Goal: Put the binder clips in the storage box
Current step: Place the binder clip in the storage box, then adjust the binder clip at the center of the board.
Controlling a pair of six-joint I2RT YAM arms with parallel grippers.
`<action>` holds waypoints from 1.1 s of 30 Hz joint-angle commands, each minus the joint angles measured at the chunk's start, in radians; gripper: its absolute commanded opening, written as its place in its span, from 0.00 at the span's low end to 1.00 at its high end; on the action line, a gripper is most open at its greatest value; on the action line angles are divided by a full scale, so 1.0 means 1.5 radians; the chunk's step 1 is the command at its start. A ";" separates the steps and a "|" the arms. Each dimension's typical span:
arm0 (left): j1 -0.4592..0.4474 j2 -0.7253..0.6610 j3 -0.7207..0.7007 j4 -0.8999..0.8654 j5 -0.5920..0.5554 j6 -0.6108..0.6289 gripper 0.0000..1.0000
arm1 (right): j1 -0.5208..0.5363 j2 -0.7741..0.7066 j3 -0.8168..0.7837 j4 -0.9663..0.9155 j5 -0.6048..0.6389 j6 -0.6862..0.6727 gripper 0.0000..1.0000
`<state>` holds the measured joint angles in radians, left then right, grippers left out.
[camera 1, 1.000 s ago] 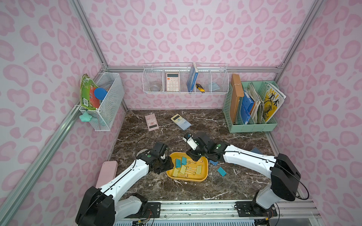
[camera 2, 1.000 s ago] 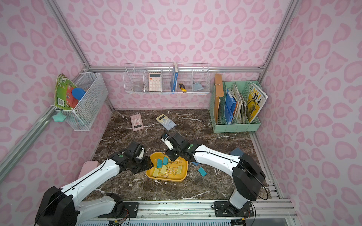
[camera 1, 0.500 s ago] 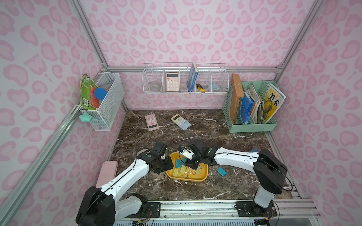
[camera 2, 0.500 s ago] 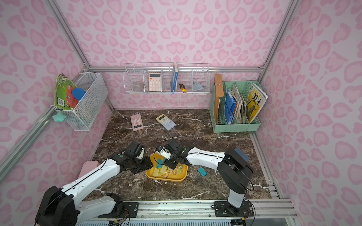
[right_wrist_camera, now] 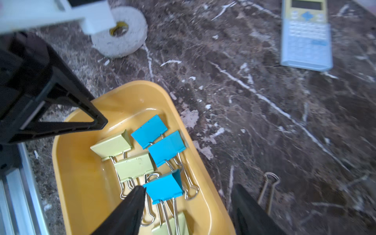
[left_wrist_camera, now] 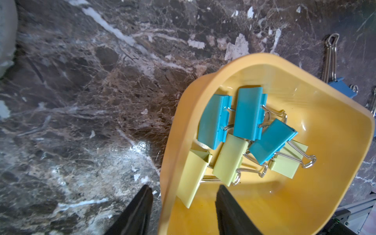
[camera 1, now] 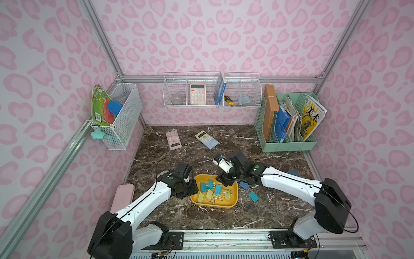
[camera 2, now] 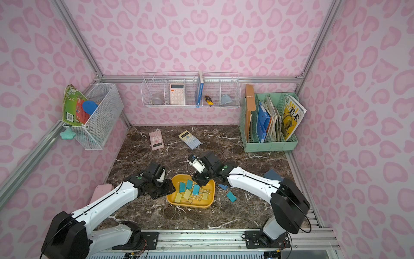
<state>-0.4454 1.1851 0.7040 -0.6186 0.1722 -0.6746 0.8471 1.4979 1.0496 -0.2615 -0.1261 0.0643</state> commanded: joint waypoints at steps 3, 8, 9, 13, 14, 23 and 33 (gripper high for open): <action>0.000 -0.005 0.001 -0.010 0.004 0.007 0.55 | -0.033 -0.103 -0.039 -0.129 0.116 0.279 0.55; 0.000 -0.005 0.002 -0.005 0.012 0.008 0.55 | -0.032 -0.260 -0.181 -0.200 0.106 0.523 0.28; 0.000 -0.005 0.001 -0.004 0.015 0.009 0.55 | -0.031 -0.294 -0.216 -0.204 0.092 0.561 0.21; 0.000 -0.005 -0.001 0.000 0.020 0.009 0.55 | -0.009 -0.386 -0.291 -0.270 0.109 0.651 0.00; 0.000 -0.004 0.000 0.001 0.021 0.010 0.55 | -0.009 -0.397 -0.302 -0.281 0.106 0.658 0.00; 0.000 -0.006 -0.002 0.002 0.021 0.008 0.55 | 0.011 -0.392 -0.363 -0.334 0.136 0.713 0.00; 0.000 -0.008 -0.002 0.002 0.022 0.008 0.55 | -0.067 -0.253 -0.397 -0.126 0.128 0.658 0.00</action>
<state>-0.4454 1.1782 0.7006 -0.6113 0.2005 -0.6746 0.7712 1.0821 0.4500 -0.5560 0.0704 1.0924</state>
